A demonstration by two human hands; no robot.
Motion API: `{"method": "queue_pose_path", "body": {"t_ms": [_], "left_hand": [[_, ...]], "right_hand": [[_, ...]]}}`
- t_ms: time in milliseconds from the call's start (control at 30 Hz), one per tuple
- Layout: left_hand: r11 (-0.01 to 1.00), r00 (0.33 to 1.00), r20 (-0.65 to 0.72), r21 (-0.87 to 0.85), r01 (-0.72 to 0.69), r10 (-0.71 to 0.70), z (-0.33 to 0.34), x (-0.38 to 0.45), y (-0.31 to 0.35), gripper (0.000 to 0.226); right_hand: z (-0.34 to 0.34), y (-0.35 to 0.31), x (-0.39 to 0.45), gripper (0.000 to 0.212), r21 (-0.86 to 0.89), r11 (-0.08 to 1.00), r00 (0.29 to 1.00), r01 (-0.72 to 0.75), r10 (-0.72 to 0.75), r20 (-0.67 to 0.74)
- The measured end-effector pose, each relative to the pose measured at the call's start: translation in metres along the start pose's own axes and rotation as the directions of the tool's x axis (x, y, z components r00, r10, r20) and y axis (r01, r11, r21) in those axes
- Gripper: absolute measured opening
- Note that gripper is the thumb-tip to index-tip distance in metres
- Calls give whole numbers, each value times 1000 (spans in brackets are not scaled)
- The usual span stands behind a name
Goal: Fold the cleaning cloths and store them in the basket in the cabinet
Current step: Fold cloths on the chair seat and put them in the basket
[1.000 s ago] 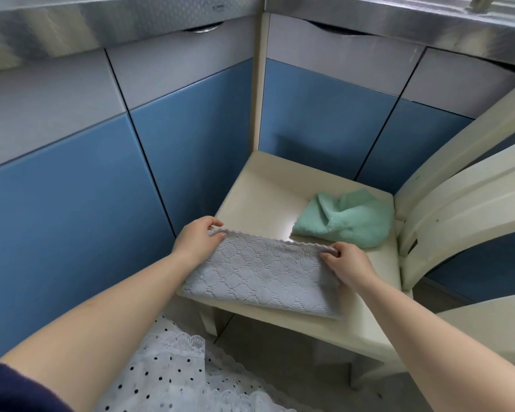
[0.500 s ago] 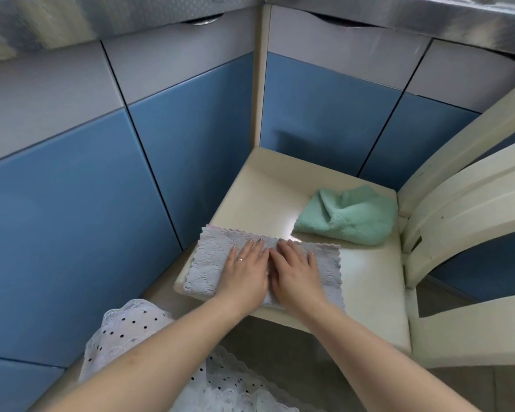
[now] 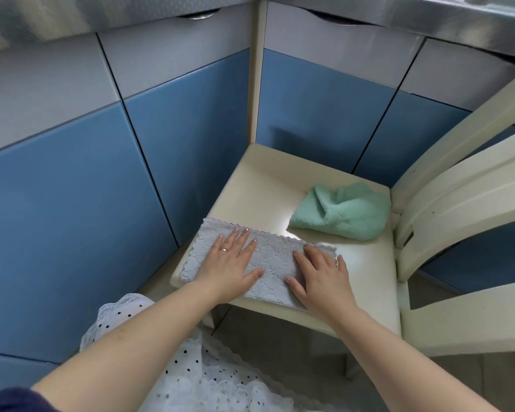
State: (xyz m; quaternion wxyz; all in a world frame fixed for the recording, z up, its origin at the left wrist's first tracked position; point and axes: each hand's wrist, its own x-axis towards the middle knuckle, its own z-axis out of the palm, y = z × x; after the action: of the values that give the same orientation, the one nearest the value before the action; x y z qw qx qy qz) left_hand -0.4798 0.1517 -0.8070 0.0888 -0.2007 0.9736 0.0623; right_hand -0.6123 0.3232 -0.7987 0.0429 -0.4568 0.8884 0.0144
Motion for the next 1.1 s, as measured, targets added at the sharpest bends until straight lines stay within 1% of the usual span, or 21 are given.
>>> {"method": "queue_pose_path", "body": {"t_ms": [33, 67, 100, 133, 167, 200, 233, 300, 333, 400, 467, 533, 633, 733, 833, 900, 1000, 1033, 1100], "left_hand": [[998, 997, -55, -7, -55, 54, -2, -3, 1, 67], [992, 979, -157, 12, -129, 129, -4, -5, 1, 59], [979, 942, -266, 42, -201, 205, -4, -11, 3, 51], [961, 894, -356, 57, -271, 273, -4, -19, 6, 43], [943, 850, -415, 66, -326, 323, -2, -27, 9, 38], [928, 840, -404, 73, -366, 362, 1, -34, 12, 35], [920, 840, -380, 91, -382, 387, 4, -42, 14, 34], [922, 867, -315, 111, -370, 386, 10, -53, 15, 35], [930, 884, -289, 113, -351, 368, 12, -58, 10, 36], [941, 907, -251, 107, -321, 338, 13, -64, -5, 36], [947, 914, -249, 107, -303, 321, 13, -69, -21, 37], [952, 925, -230, 117, -282, 303, 13, -75, -35, 39], [953, 938, -201, 163, -253, 284, 10, -77, -50, 41], [939, 929, -202, 219, -266, 310, 11, -76, -59, 40], [938, 923, -217, 216, -272, 318, 12, -71, -59, 49], [935, 914, -243, 230, -271, 325, 13, -68, -55, 54], [908, 887, -269, 299, -292, 374, 18, -67, -51, 68], [895, 874, -271, 317, -315, 403, 22, -67, -50, 74], [873, 859, -255, 341, -349, 443, 29, -68, -50, 86]], "right_hand": [[-6, -1, 2, 57, 1, 1000, 999, 28, -28, -34], [-10, -2, 7, 48, 30, 996, 994, 79, -77, -78], [-15, -4, 10, 45, 67, 984, 982, 165, -158, -100], [-22, -8, 15, 48, 101, 962, 966, 253, -247, -72], [-26, -12, 21, 56, 96, 939, 943, 332, -330, -32], [-28, -16, 26, 62, 75, 921, 923, 383, -385, 9], [-29, -20, 31, 60, 75, 917, 914, 391, -396, 86], [-28, -23, 37, 48, 50, 928, 910, 369, -372, 183], [-30, -25, 38, 47, 42, 933, 914, 357, -358, 189], [-29, -24, 37, 46, 1, 932, 922, 364, -360, 143], [-24, -18, 31, 46, -4, 920, 914, 393, -390, 108], [-20, -11, 21, 47, 18, 905, 901, 425, -425, 92], [-15, -1, 2, 48, 9, 873, 873, 488, -488, 5], [-16, 4, -16, 50, 8, 843, 843, 537, -537, -15], [-13, 7, -27, 47, -10, 812, 812, 584, -584, -10], [-9, 12, -31, 55, -46, 794, 795, 606, -604, 48], [-4, 14, -34, 80, -112, 783, 789, 612, -597, 142], [-1, 13, -34, 86, -124, 781, 790, 613, -598, 138], [5, 8, -35, 90, -144, 779, 792, 610, -601, 103]]}}
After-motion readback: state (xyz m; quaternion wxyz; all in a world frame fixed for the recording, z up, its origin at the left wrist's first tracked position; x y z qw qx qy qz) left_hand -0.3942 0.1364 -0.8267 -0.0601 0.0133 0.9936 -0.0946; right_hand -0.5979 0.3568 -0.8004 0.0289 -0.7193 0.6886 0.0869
